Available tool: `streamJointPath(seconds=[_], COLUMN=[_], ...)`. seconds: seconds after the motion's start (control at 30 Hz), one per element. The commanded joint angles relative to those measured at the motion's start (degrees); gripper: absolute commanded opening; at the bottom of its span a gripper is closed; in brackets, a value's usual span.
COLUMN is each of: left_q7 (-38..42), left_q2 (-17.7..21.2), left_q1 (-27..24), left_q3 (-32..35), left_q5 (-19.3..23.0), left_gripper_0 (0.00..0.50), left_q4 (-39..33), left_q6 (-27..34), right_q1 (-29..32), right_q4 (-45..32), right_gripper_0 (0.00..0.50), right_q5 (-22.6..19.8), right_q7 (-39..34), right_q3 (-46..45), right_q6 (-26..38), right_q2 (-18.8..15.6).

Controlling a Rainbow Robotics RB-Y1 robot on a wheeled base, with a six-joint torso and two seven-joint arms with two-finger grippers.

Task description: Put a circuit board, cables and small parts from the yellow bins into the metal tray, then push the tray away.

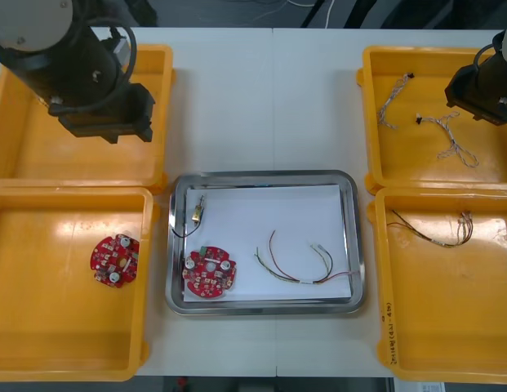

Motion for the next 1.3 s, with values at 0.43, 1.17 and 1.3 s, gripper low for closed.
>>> streamJointPath(seconds=[0.43,1.17,1.3], left_q7=[-21.44,-40.86,-46.05], left_q2=[3.48,4.09,4.09], left_q1=[-4.95,-5.22,-5.22], left_q3=[9.58,13.97,13.88], left_q5=[-8.51,-12.90,-12.55], left_gripper_0=[0.500,0.500,0.500], left_q4=[13.49,26.94,29.22], left_q6=[0.52,-11.22,-14.73], right_q1=[-2.44,-12.37,-13.69], right_q4=[-0.99,16.59,19.41], right_gripper_0=[0.486,0.486,0.484], right_q5=[-2.72,-3.59,-3.86], right_q7=[20.27,35.92,37.41], right_q3=[-3.28,-2.49,-2.41], right_q6=[2.42,-0.48,-0.48], right_q2=[-6.28,-7.87,-7.95])
